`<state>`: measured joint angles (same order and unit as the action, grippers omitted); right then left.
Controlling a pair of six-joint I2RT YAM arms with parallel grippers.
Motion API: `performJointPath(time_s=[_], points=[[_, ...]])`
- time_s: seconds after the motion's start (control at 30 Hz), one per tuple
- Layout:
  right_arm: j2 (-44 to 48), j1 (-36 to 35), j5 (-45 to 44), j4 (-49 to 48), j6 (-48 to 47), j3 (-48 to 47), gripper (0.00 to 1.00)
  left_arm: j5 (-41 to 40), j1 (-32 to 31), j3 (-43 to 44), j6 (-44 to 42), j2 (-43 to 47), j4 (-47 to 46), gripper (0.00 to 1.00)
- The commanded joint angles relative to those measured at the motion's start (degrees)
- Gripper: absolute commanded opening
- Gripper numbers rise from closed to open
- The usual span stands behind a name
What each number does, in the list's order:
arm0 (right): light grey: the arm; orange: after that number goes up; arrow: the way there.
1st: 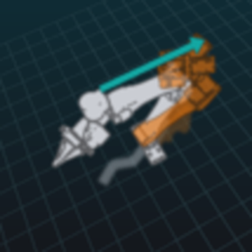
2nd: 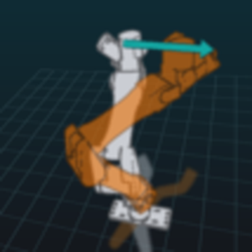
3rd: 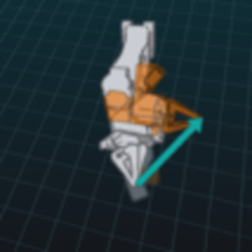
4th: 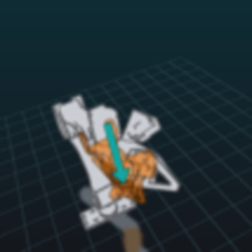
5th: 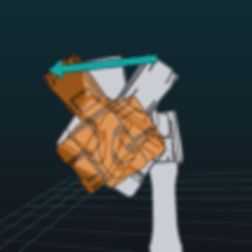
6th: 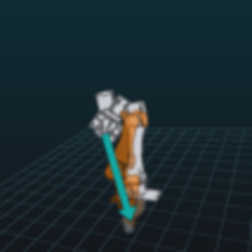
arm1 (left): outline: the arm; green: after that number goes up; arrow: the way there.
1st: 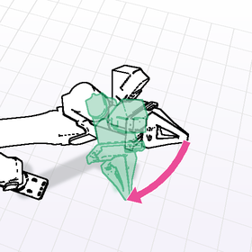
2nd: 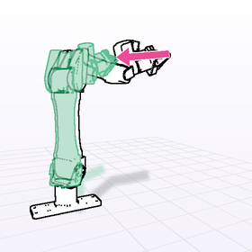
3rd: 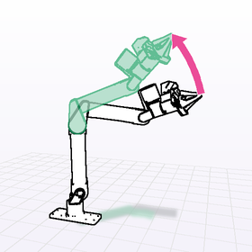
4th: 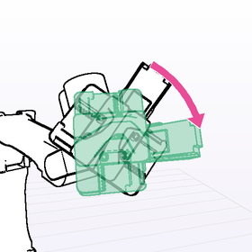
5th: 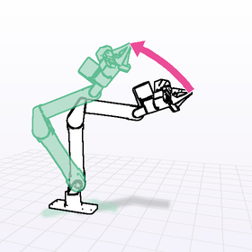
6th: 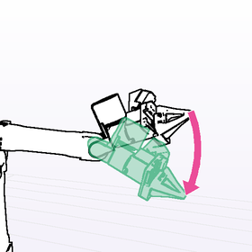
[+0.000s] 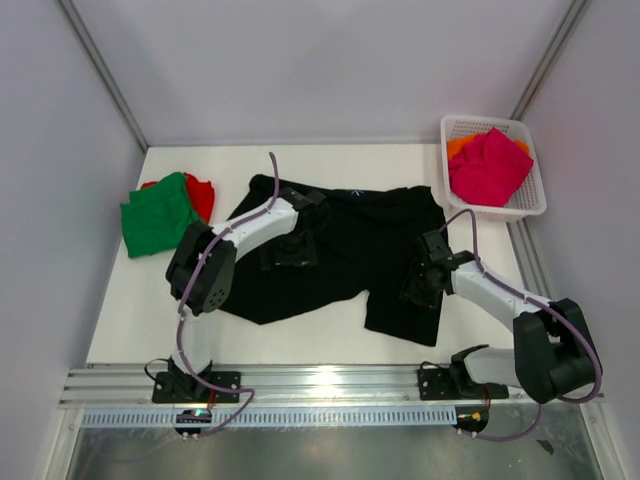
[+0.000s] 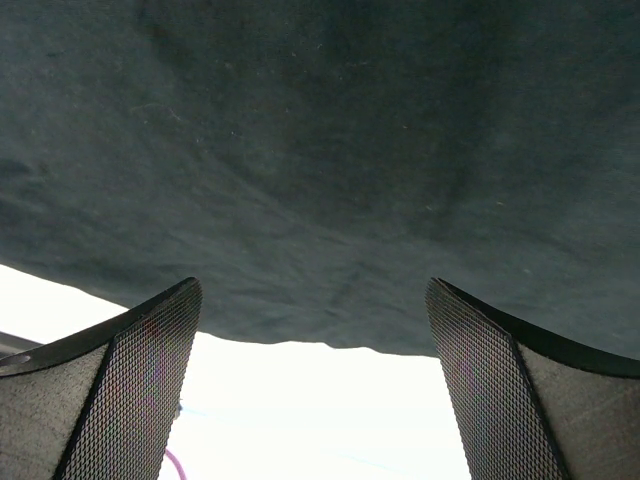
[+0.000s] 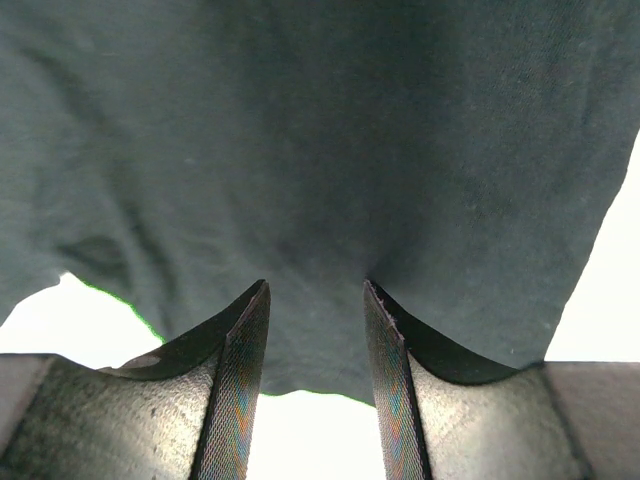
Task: Fold and stack the t-shirts
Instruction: Flatten out the tshirt
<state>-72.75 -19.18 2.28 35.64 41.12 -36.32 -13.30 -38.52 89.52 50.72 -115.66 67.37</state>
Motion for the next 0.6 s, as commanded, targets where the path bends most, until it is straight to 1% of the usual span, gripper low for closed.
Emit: performJointPath(time_s=[0.0,0.17,0.27,0.33,0.37,0.4,0.53,0.57], points=[[-2.13,-0.51,0.09,-4.09,0.27,0.81,0.47,0.29,0.11,3.9,2.81,4.64,1.09,0.95],[-2.57,-0.42,-1.05,-1.54,0.8,2.12,0.47,-1.29,0.11,11.37,2.89,6.75,6.18,0.95],[-1.96,-0.51,-2.02,1.71,2.73,2.83,0.46,-2.96,0.11,15.15,3.24,8.16,8.29,0.95],[-1.69,-0.51,-2.02,3.46,2.39,2.13,0.47,-3.66,0.11,16.65,3.33,8.95,9.44,0.95],[-1.61,-0.51,-2.46,5.56,3.95,1.34,0.47,-4.01,0.11,17.0,3.33,9.39,9.7,0.95],[-1.69,-0.51,-4.9,7.5,4.57,0.46,0.47,-4.36,0.03,17.36,3.51,10.27,10.05,0.95],[-1.17,-0.51,-3.43,12.16,7.56,-1.13,0.47,-4.98,0.11,18.76,3.51,11.42,11.11,0.95],[-0.82,-0.51,-3.6,13.13,10.26,-1.13,0.47,-5.16,0.03,18.94,3.51,11.5,11.29,0.95]])
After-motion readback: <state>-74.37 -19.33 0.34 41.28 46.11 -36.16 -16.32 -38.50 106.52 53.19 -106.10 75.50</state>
